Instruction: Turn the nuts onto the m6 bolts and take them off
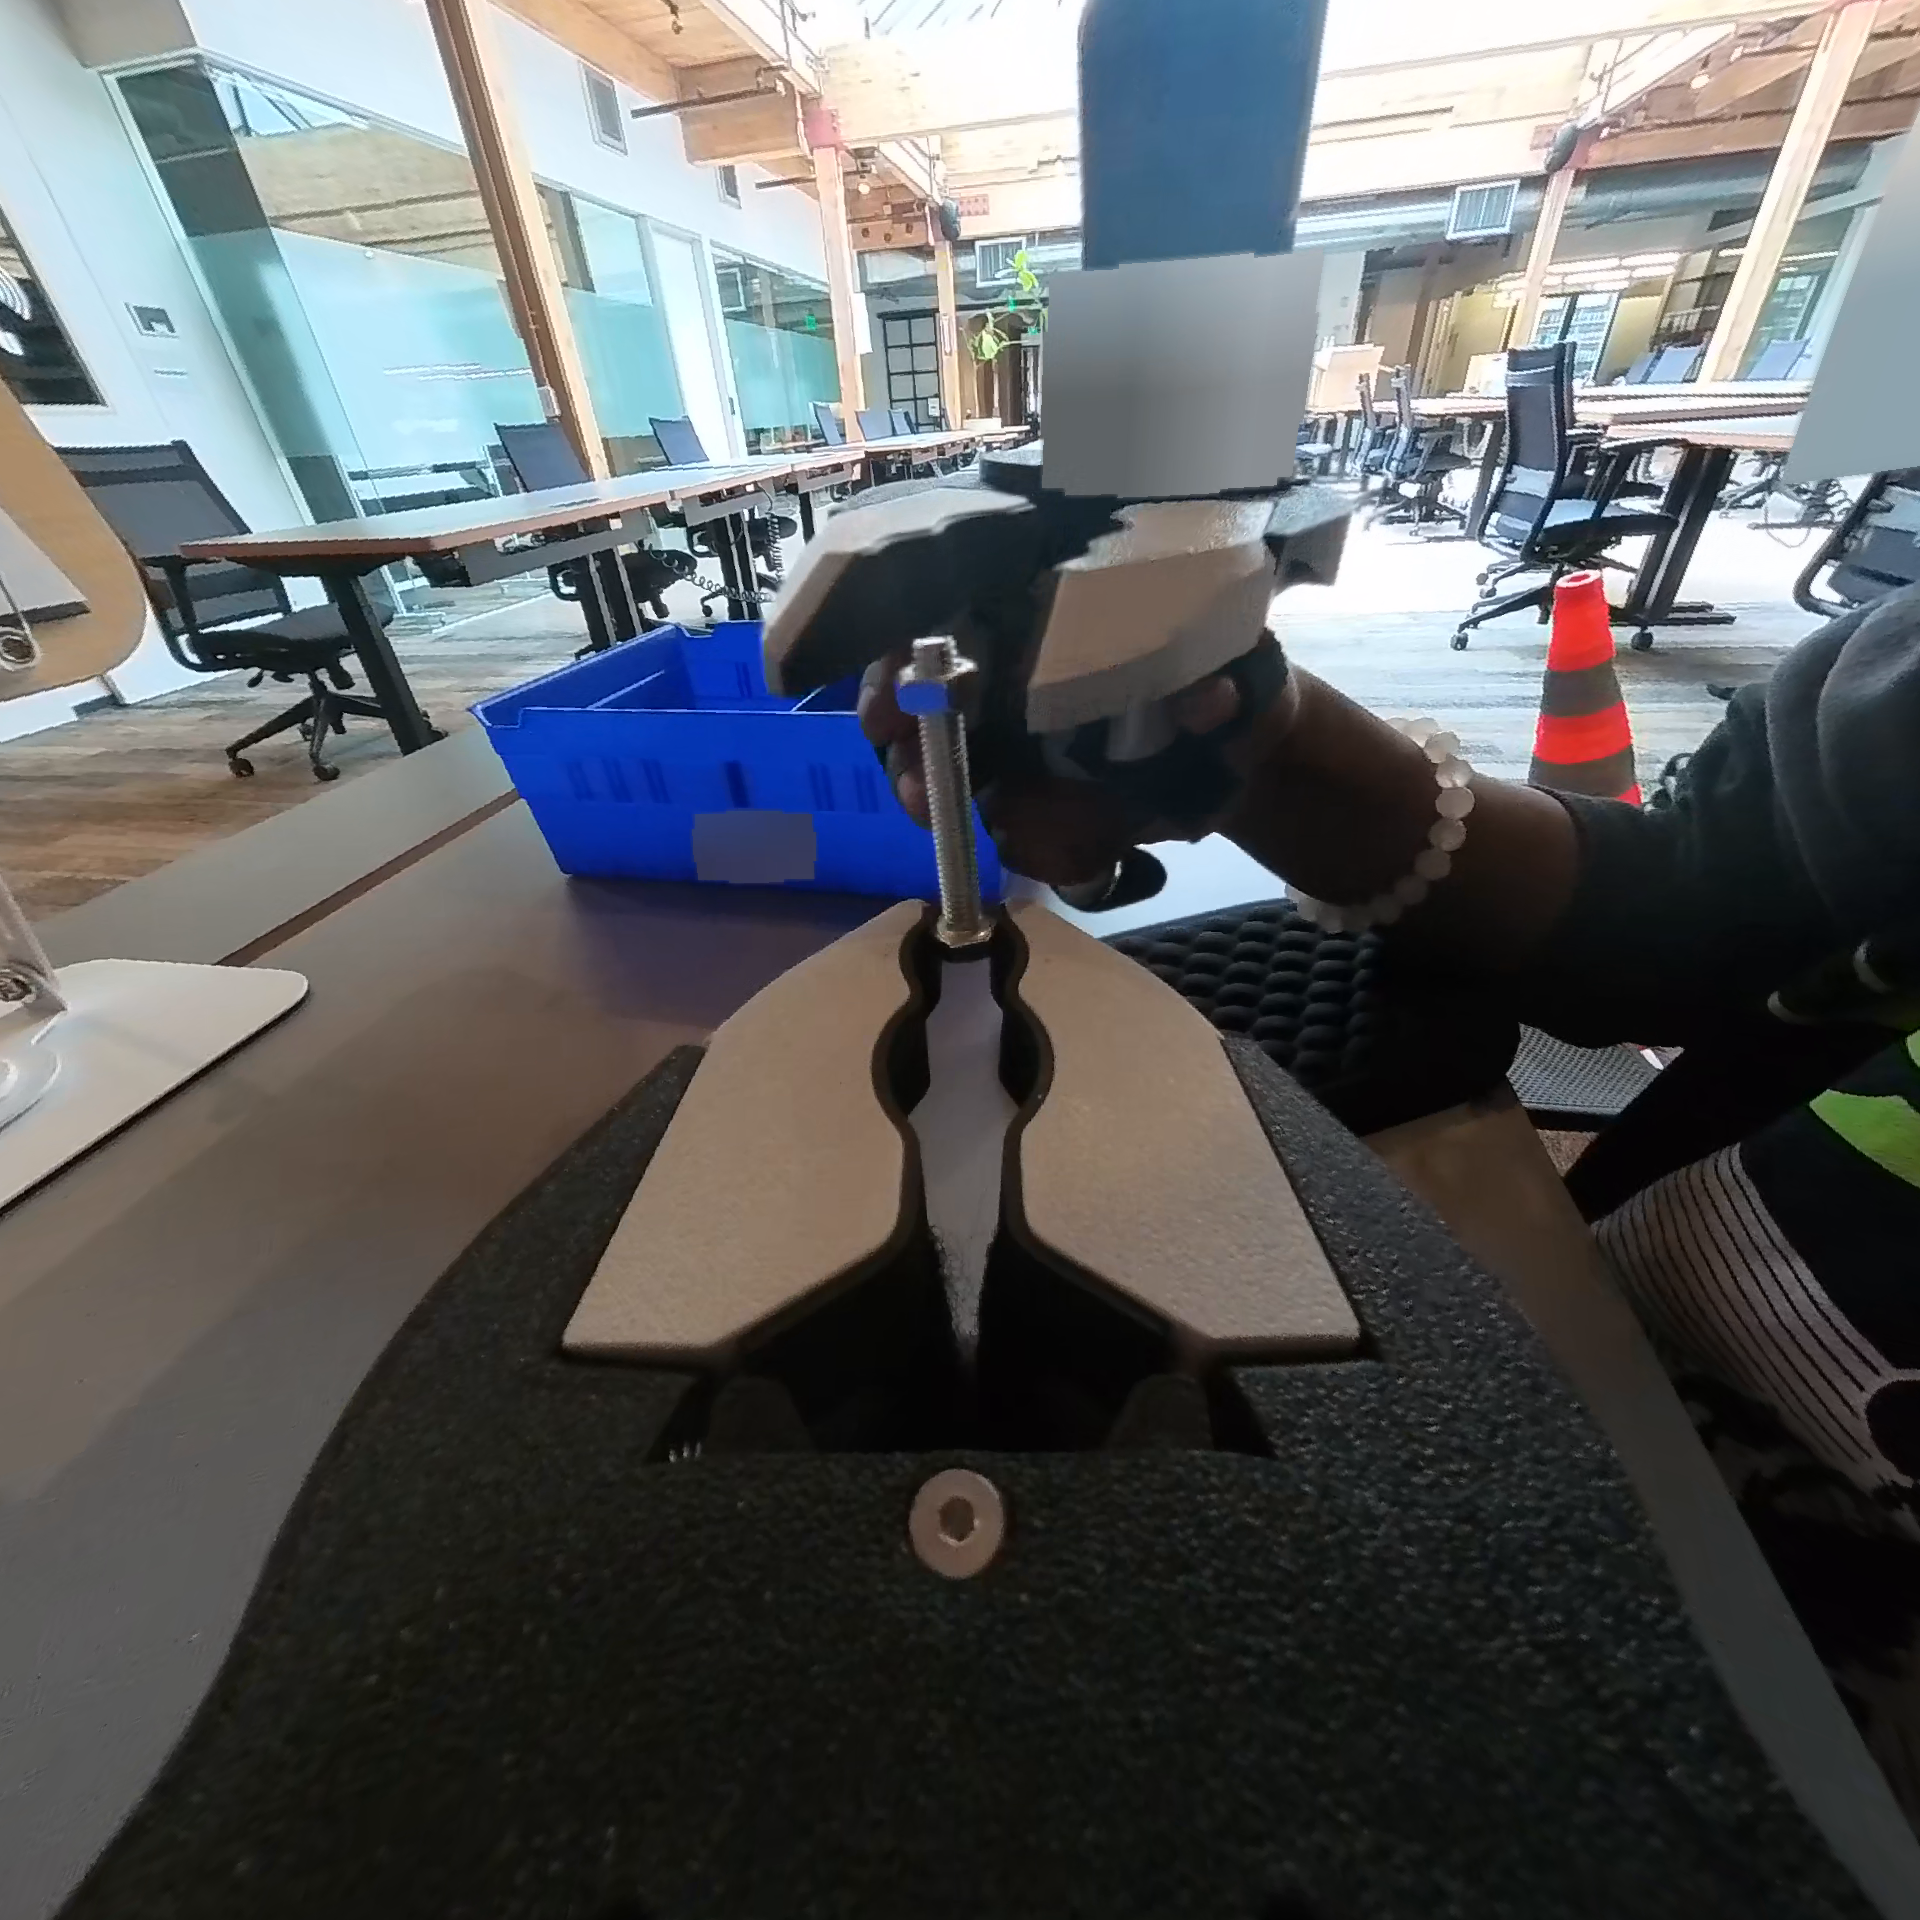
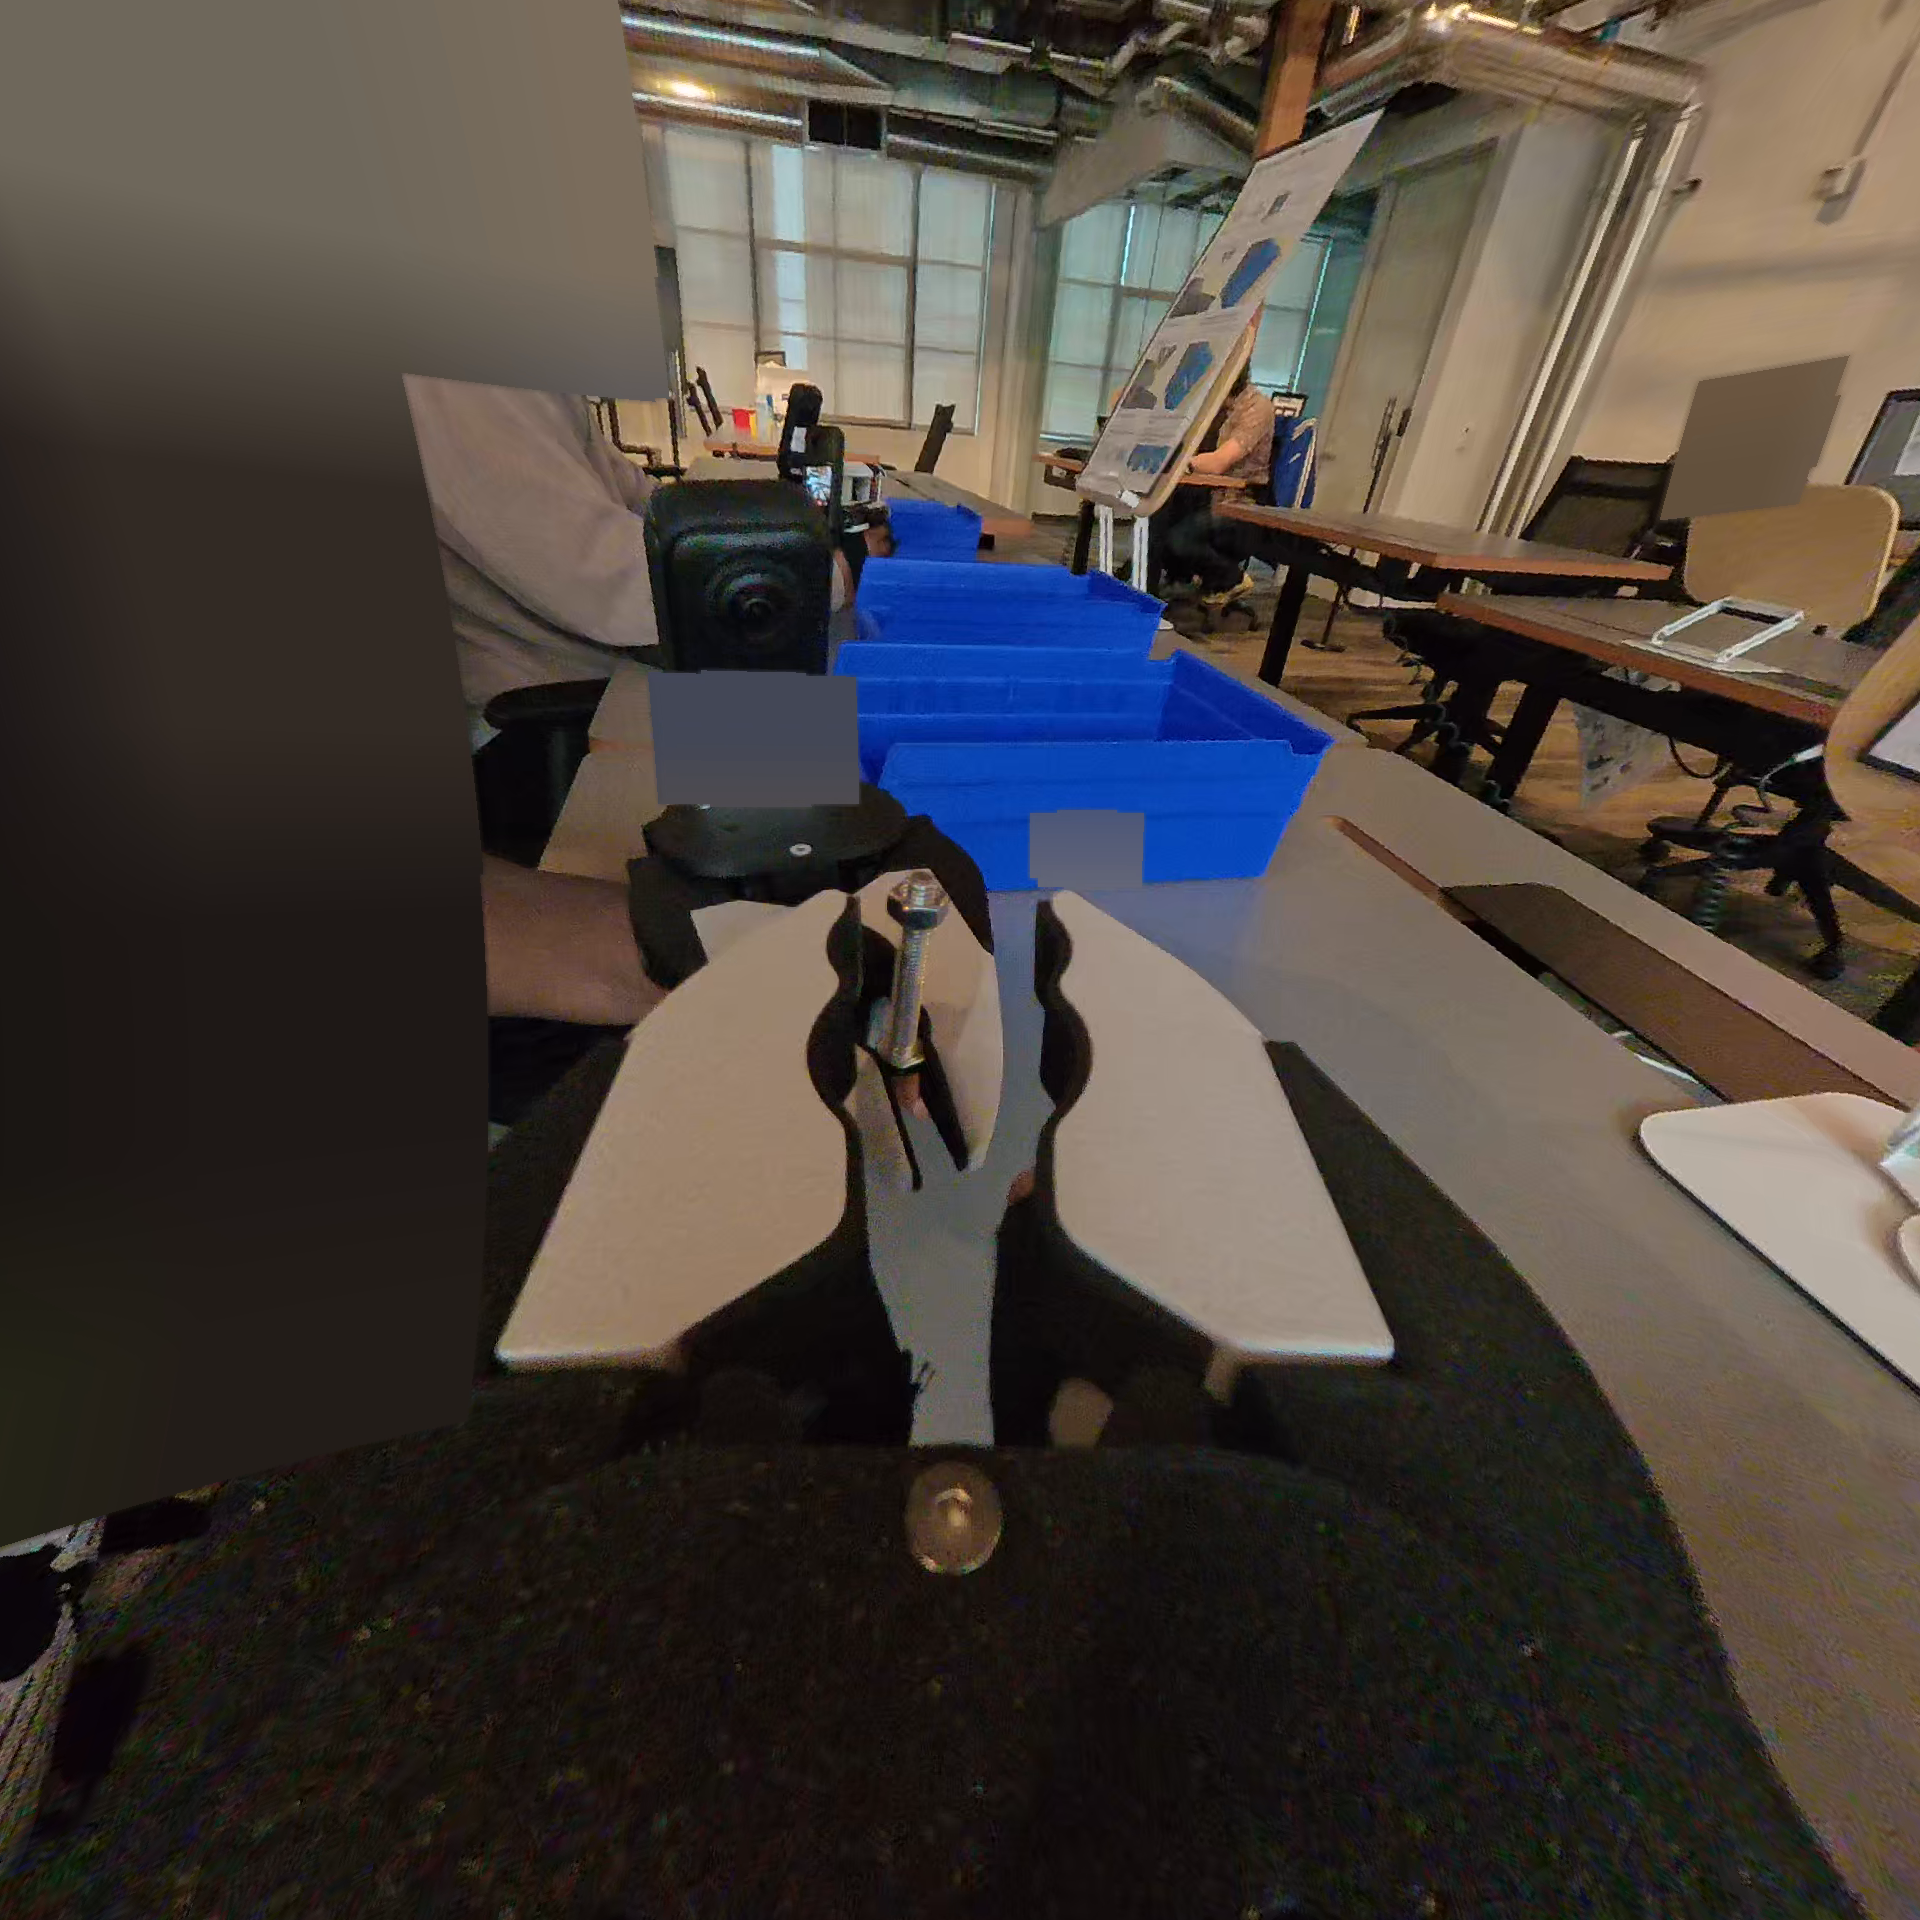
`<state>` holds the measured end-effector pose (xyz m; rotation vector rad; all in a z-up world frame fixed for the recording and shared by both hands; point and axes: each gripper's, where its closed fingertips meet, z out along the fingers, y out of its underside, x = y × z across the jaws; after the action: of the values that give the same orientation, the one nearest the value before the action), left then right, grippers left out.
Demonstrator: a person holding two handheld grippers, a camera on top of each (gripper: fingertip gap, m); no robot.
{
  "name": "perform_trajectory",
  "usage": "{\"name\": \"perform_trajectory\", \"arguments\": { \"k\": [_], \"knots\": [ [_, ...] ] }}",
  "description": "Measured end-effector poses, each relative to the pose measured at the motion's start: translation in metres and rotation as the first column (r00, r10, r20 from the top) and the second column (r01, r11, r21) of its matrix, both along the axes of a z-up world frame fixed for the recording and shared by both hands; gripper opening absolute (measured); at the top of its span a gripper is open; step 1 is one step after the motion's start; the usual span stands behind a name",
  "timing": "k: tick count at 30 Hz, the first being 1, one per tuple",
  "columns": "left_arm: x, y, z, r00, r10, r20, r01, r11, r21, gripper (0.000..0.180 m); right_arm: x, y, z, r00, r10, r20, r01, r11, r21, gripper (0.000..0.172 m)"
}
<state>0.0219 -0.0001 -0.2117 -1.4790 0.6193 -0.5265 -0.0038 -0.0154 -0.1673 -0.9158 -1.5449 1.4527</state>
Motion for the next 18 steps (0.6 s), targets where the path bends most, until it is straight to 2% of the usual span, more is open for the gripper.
{"name": "perform_trajectory", "arguments": {
  "k": [5, 11, 16, 18],
  "knots": [
    [-0.002, 0.000, 0.002, 1.000, 0.005, 0.007, -0.005, 1.000, 0.008, 0.008, 0.006, 0.014, 0.004, 0.999, -0.033, -0.024, 0.032, 0.999, -0.035, 0.018],
    [-0.001, 0.000, 0.000, 1.000, 0.005, 0.000, -0.005, 1.000, 0.004, 0.009, 0.000, -0.001, 0.004, 1.000, 0.000, -0.014, 0.000, 1.000, -0.006, 0.030],
    [-0.001, 0.000, 0.002, 1.000, 0.008, 0.008, -0.008, 1.000, 0.009, 0.008, 0.004, 0.012, 0.005, 0.999, -0.036, -0.023, 0.035, 0.999, -0.038, 0.018],
    [-0.003, 0.001, 0.002, 1.000, 0.014, 0.008, -0.014, 1.000, 0.008, 0.008, 0.006, 0.012, 0.007, 0.999, -0.030, -0.034, 0.028, 0.999, -0.043, 0.018]
  ]
}}
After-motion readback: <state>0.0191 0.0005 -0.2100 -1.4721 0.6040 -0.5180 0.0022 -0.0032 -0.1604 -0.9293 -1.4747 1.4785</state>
